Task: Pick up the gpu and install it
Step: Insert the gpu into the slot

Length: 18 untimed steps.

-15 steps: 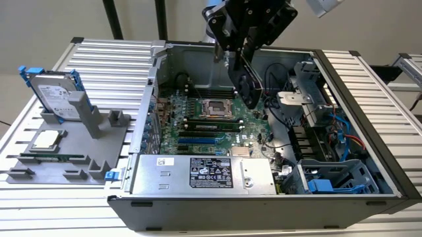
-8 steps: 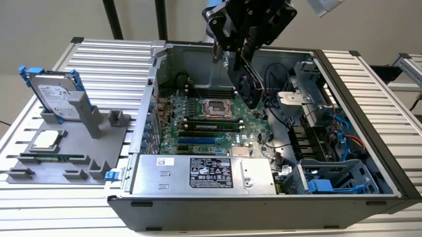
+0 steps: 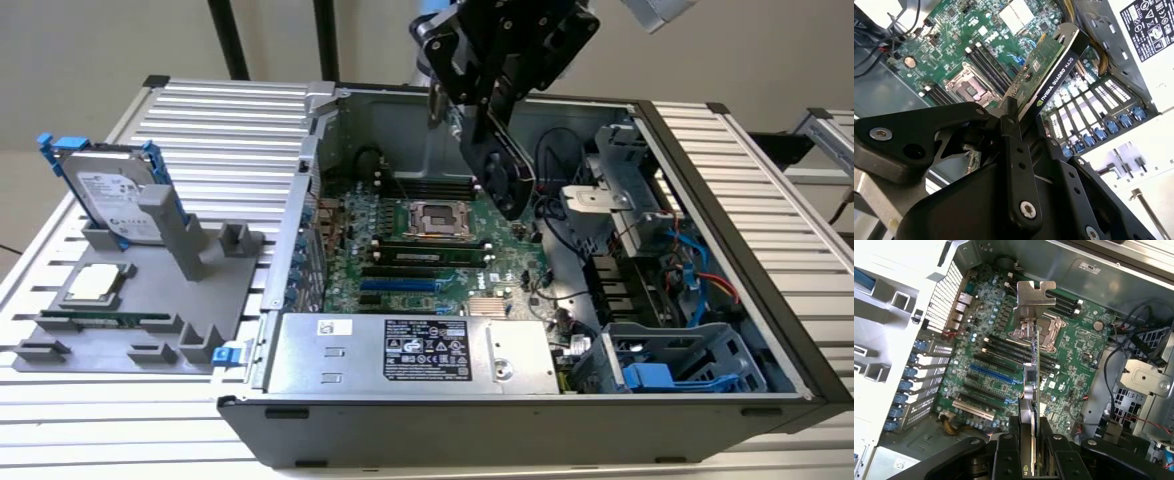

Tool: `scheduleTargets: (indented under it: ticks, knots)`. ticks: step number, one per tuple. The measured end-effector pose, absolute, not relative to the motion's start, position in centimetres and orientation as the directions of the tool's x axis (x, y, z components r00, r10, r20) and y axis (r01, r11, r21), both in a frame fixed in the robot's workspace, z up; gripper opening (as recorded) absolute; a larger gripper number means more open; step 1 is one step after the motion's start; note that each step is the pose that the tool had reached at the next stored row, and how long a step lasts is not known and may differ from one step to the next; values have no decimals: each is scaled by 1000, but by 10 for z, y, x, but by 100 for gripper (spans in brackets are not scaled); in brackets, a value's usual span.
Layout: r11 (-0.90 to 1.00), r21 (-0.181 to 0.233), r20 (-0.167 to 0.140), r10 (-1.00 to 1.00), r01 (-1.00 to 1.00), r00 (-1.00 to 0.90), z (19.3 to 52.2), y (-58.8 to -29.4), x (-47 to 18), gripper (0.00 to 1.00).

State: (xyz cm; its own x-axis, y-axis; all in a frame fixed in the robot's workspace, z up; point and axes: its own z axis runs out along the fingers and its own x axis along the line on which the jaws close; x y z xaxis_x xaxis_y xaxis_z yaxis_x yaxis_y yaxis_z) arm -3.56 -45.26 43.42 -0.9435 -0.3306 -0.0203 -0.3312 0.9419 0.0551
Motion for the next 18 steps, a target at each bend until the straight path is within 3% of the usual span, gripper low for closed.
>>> scheduleTargets:
  ticks: [18]
  knots:
    - [914, 55, -20, -402, -403, -915, 434, -453, -36, 0]
